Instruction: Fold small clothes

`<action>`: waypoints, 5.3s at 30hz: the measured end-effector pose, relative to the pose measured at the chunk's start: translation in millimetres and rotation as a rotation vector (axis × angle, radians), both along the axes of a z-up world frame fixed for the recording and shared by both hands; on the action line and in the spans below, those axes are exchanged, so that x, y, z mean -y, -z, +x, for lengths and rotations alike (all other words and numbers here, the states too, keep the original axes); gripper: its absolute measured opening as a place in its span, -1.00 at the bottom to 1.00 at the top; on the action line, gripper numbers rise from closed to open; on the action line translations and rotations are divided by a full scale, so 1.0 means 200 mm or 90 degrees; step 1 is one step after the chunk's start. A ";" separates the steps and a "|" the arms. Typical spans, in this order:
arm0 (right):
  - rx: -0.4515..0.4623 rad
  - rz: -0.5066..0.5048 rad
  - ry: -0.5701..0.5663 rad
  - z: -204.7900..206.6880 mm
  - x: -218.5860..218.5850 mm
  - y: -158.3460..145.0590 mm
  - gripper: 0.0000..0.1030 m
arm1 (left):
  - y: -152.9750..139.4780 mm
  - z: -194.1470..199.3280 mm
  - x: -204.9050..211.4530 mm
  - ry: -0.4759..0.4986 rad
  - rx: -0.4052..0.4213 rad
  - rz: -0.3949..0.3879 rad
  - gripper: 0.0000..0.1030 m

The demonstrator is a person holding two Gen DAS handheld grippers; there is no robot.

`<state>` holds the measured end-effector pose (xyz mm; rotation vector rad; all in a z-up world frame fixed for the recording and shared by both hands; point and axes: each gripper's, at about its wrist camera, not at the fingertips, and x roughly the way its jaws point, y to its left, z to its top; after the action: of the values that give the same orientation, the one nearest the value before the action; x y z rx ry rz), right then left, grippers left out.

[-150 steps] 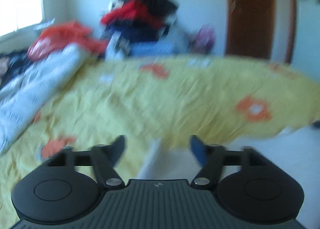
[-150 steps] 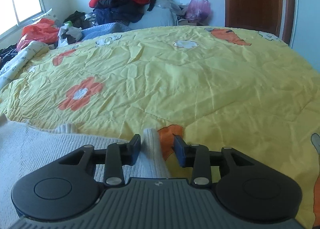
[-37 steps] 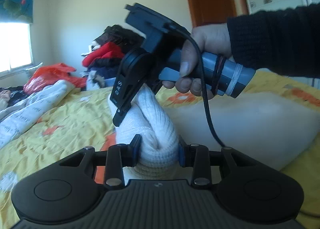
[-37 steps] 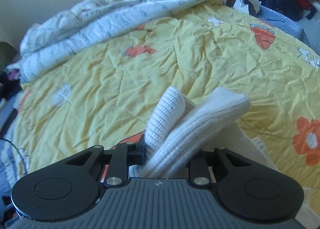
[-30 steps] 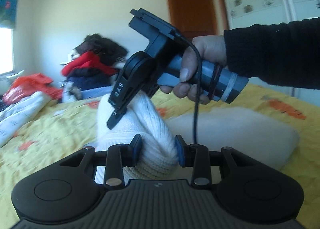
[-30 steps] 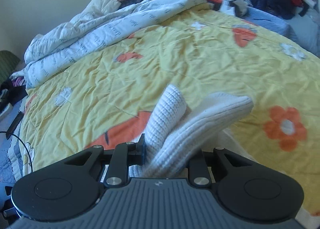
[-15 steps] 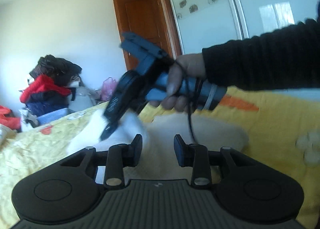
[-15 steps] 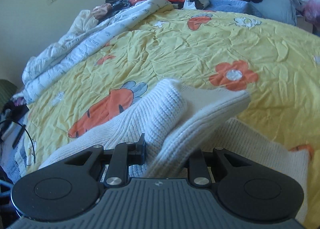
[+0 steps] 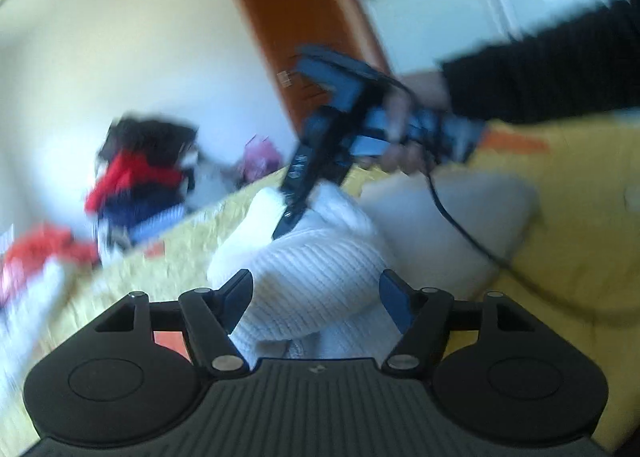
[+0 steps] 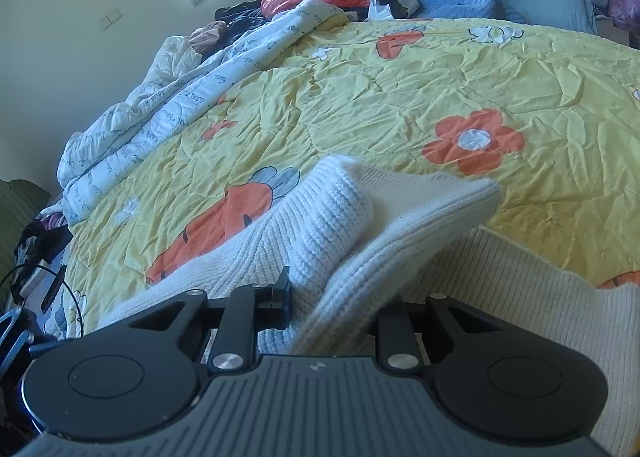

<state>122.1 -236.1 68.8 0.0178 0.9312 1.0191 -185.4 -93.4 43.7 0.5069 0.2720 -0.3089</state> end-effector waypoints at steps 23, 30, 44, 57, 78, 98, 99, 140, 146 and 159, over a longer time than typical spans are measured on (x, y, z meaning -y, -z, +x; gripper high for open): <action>0.083 -0.057 0.096 -0.01 0.59 -0.27 -0.56 | -0.05 0.28 0.61 0.216 0.119 0.118 -0.42; 0.016 -0.075 0.185 -0.02 0.82 0.00 -0.54 | 0.14 0.37 0.83 0.284 0.022 0.118 -0.40; -0.080 0.151 0.386 -0.16 1.22 0.17 0.84 | -0.20 0.69 -0.12 0.170 -0.206 -0.402 0.96; -0.136 0.096 0.301 -0.11 0.82 0.29 0.72 | 0.26 1.44 -0.30 0.000 -0.552 -0.734 0.91; -0.089 0.127 0.269 0.12 0.16 0.23 0.30 | 0.04 1.50 -0.88 -0.183 -0.435 -0.543 0.23; -0.118 0.137 0.209 -0.31 0.27 0.22 0.23 | 0.06 0.97 -0.85 -0.110 -0.453 -0.550 0.65; -0.108 0.134 0.202 -0.32 0.27 0.20 0.21 | 0.04 0.98 -0.86 -0.107 -0.451 -0.543 0.65; 0.144 -0.119 0.102 0.09 -0.09 -0.05 -0.77 | 0.12 1.02 -0.82 -0.090 -0.461 -0.495 0.80; 0.160 -0.048 0.162 0.12 -0.01 -0.07 0.05 | 0.14 1.02 -0.83 -0.082 -0.457 -0.496 0.86; 0.064 0.053 0.215 0.24 0.15 -0.05 -0.69 | 0.14 1.03 -0.83 -0.074 -0.456 -0.492 0.88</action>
<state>169.2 -265.8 79.1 0.1863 0.7622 0.7370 20.5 73.1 15.8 -0.4043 0.8294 -0.4451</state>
